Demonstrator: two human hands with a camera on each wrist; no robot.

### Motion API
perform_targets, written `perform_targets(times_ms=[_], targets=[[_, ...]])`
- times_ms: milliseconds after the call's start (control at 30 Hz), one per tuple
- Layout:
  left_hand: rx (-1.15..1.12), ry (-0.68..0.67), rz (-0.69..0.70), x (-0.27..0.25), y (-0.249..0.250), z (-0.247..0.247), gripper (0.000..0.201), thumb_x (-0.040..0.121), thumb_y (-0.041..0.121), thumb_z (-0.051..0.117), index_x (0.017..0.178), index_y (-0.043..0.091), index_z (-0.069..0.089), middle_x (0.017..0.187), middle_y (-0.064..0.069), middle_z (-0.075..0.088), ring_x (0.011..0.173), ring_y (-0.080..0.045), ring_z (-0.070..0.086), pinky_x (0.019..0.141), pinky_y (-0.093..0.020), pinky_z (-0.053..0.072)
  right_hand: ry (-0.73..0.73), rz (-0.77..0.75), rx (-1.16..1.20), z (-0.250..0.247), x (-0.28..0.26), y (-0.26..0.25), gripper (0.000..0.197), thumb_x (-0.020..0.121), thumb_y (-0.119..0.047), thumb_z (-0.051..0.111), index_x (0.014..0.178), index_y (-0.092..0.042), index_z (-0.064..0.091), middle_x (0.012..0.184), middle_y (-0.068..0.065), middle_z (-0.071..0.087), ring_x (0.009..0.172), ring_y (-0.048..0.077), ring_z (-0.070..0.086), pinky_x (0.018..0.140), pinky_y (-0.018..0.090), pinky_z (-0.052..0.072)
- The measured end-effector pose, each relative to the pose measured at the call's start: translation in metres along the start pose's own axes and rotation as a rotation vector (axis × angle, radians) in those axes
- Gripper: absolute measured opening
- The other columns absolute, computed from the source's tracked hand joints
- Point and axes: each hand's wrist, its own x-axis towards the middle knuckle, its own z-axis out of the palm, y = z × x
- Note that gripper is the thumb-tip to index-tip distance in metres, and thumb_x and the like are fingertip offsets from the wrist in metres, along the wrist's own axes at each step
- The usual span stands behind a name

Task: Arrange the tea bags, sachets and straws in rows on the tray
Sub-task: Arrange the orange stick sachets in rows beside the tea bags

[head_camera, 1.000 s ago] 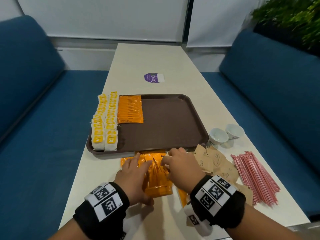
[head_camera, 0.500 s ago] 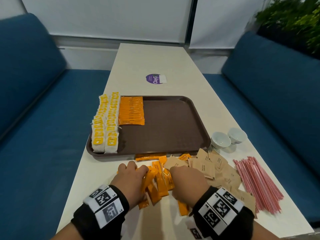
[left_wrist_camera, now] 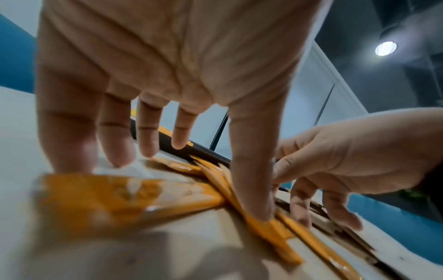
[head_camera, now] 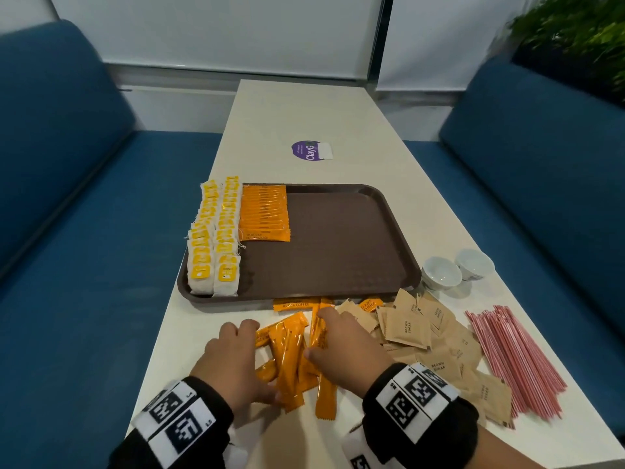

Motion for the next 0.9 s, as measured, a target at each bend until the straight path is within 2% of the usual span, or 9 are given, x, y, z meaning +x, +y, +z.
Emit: perform_targets(times_ms=[67,133,267,400,567,633,733,800,900], targets=[[0.026,-0.028,-0.016,-0.002,-0.003,0.002,0.098,0.064,0.043,0.080,0.138,0.028,0.018,0.134,0.000,0.034,0.118,-0.020,0.050,0.092,-0.026,0.046,-0.019,-0.002,-0.014,0.005,0.001,-0.002,0.057,0.089,-0.040,0.059,0.138,-0.030,0.034,0.134,0.003,0.038,0.118,0.026,0.050,0.095,0.039,0.049],[0.046,-0.035,-0.010,0.001,-0.005,0.004,0.092,0.068,0.034,0.079,0.137,0.027,0.019,0.132,-0.002,0.035,0.112,-0.019,0.055,0.086,-0.025,0.048,-0.030,-0.028,-0.023,0.009,0.001,-0.006,0.052,0.090,-0.035,0.058,0.137,-0.031,0.036,0.134,0.002,0.034,0.115,0.025,0.051,0.093,0.036,0.049],[-0.046,-0.009,0.012,0.013,-0.006,0.010,0.055,0.083,0.019,0.061,0.129,0.022,0.031,0.120,-0.004,0.048,0.104,-0.020,0.058,0.083,-0.026,0.048,-0.016,-0.074,0.004,0.015,0.000,-0.014,0.046,0.093,-0.033,0.053,0.136,-0.029,0.038,0.134,0.002,0.033,0.114,0.023,0.051,0.086,0.029,0.044],[-0.199,0.019,0.044,0.017,-0.002,0.017,0.021,0.087,0.017,0.054,0.102,0.021,0.039,0.096,-0.001,0.056,0.085,-0.016,0.057,0.070,-0.022,0.043,0.001,-0.057,0.091,0.019,-0.001,-0.021,0.045,0.090,-0.044,0.055,0.131,-0.029,0.041,0.126,0.001,0.038,0.112,0.022,0.050,0.094,0.034,0.046],[-0.287,-0.001,0.037,0.022,0.004,0.019,0.016,0.086,0.013,0.053,0.092,0.018,0.039,0.095,-0.003,0.052,0.088,-0.019,0.056,0.066,-0.023,0.039,-0.011,-0.040,0.152,0.022,0.000,-0.024,0.042,0.092,-0.041,0.053,0.129,-0.026,0.042,0.121,0.003,0.038,0.109,0.023,0.051,0.093,0.035,0.045],[-0.305,-0.002,0.024,0.020,0.008,0.019,0.016,0.087,0.014,0.052,0.093,0.017,0.038,0.102,-0.006,0.050,0.092,-0.022,0.056,0.070,-0.025,0.042,-0.010,-0.035,0.179,0.022,0.001,-0.024,0.039,0.094,-0.035,0.052,0.130,-0.024,0.042,0.123,0.005,0.037,0.108,0.025,0.053,0.095,0.037,0.046],[-0.338,-0.008,0.011,0.018,0.015,0.020,0.015,0.089,0.013,0.049,0.103,0.013,0.043,0.106,-0.007,0.047,0.095,-0.023,0.055,0.074,-0.027,0.044,-0.024,-0.056,0.212,0.022,0.002,-0.023,0.036,0.095,-0.027,0.051,0.130,-0.024,0.044,0.124,0.005,0.037,0.103,0.023,0.054,0.090,0.031,0.048],[-0.377,-0.033,0.000,0.018,0.018,0.019,0.017,0.088,0.010,0.048,0.104,0.011,0.045,0.105,-0.008,0.048,0.088,-0.021,0.053,0.069,-0.026,0.043,-0.028,-0.070,0.228,0.022,0.003,-0.021,0.035,0.094,-0.023,0.054,0.128,-0.025,0.046,0.122,0.004,0.038,0.096,0.022,0.054,0.086,0.030,0.049],[-0.504,-0.095,-0.007,0.020,0.017,0.016,0.010,0.087,0.016,0.054,0.094,0.012,0.047,0.090,-0.008,0.052,0.073,-0.016,0.052,0.059,-0.023,0.041,-0.032,-0.077,0.261,0.022,0.007,-0.017,0.031,0.091,-0.020,0.059,0.120,-0.026,0.050,0.114,0.002,0.037,0.090,0.018,0.049,0.073,0.027,0.051]])
